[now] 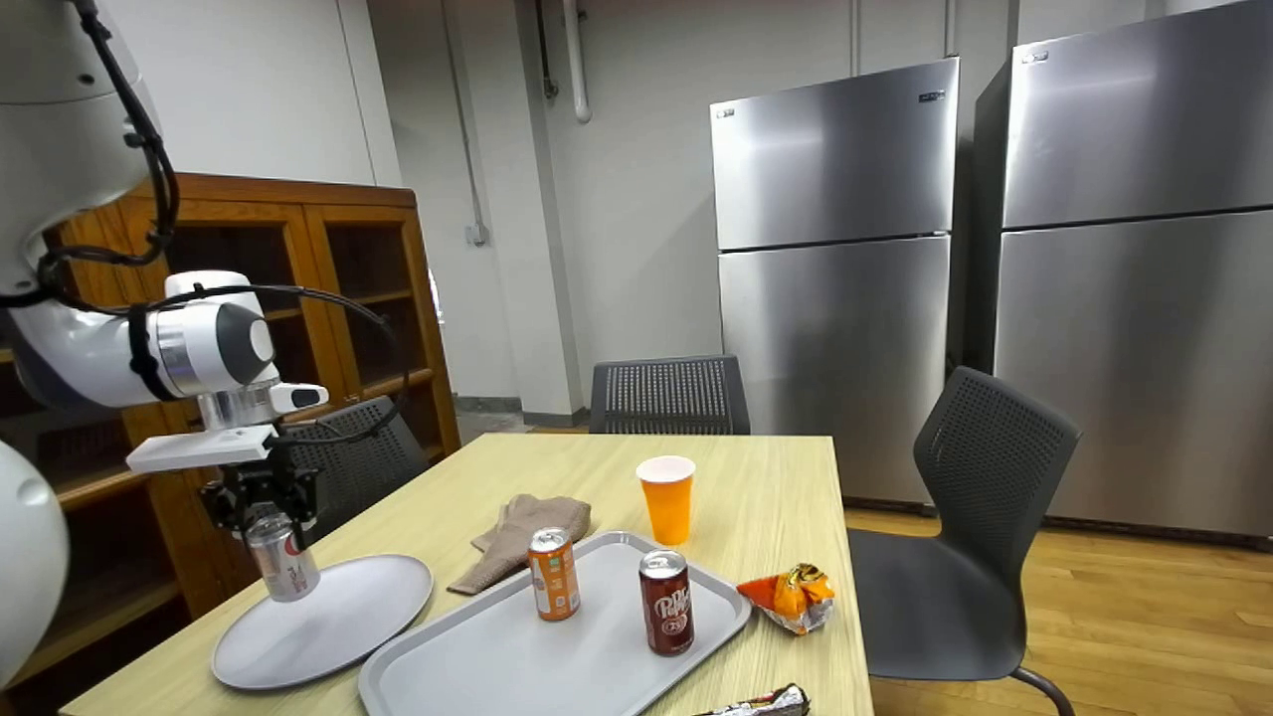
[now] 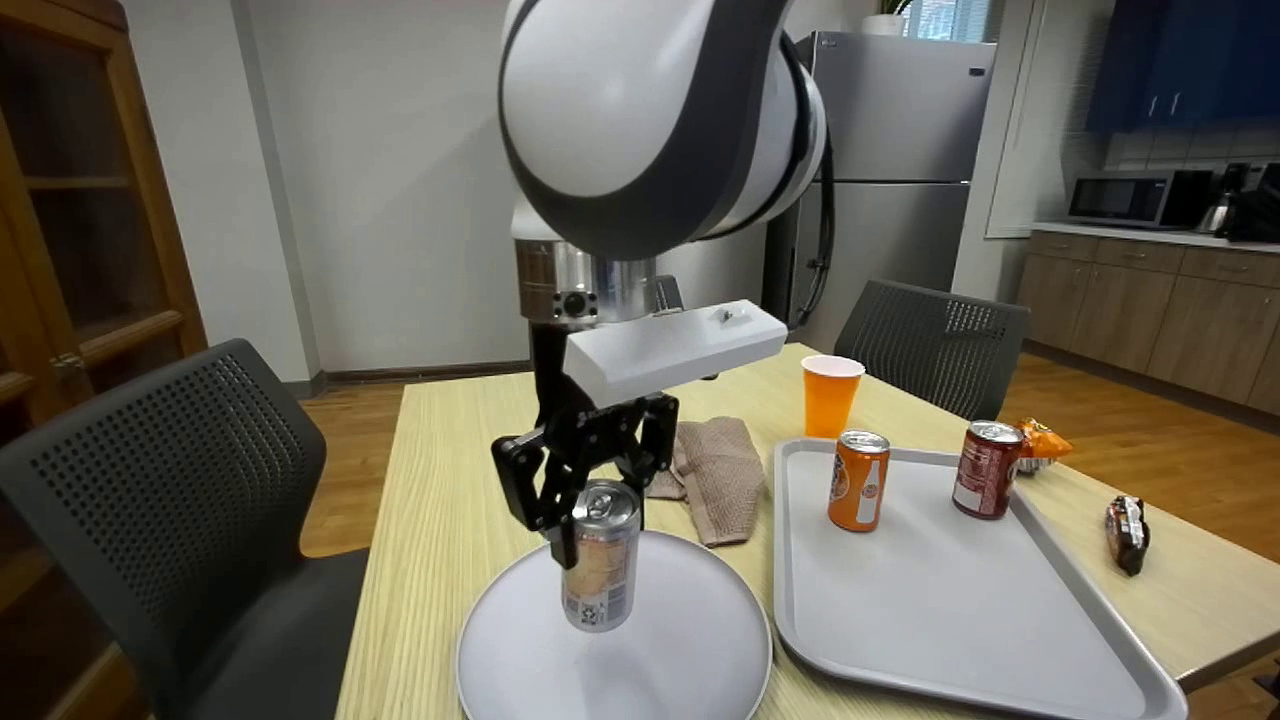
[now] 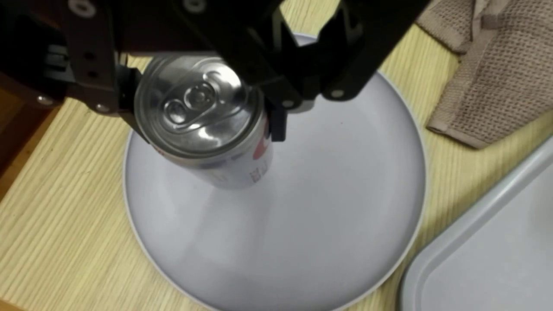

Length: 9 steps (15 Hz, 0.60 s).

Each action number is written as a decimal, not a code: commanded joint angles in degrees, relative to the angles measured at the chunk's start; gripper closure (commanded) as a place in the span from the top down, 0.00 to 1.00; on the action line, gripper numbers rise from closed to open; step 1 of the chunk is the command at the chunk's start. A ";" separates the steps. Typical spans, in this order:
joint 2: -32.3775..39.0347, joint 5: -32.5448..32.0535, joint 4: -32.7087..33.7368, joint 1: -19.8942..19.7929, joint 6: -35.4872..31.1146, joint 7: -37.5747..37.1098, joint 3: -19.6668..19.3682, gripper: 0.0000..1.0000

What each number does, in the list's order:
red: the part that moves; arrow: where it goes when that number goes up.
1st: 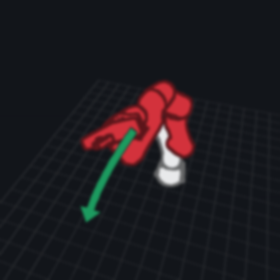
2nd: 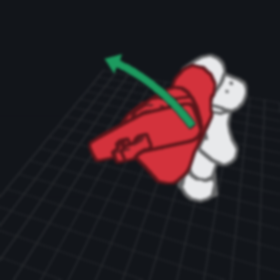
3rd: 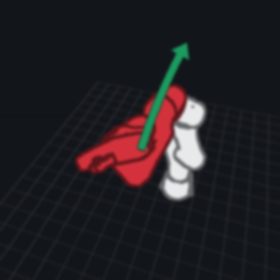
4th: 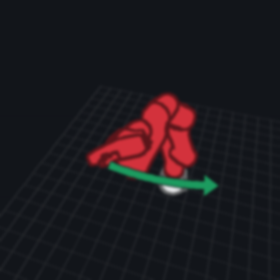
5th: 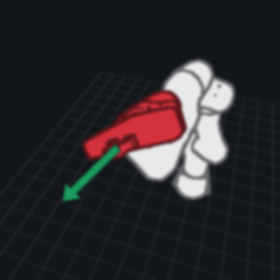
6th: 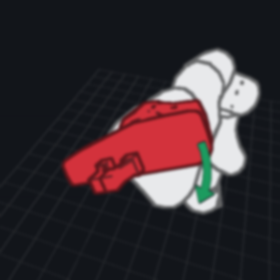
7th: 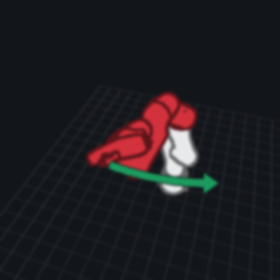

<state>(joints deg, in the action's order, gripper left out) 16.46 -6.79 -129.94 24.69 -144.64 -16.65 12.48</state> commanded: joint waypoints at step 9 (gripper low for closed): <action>-11.76 2.44 -11.31 -9.16 -0.15 0.67 -2.38 0.38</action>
<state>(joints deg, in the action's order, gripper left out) 9.12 -5.52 -137.49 17.66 -144.64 -16.58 10.58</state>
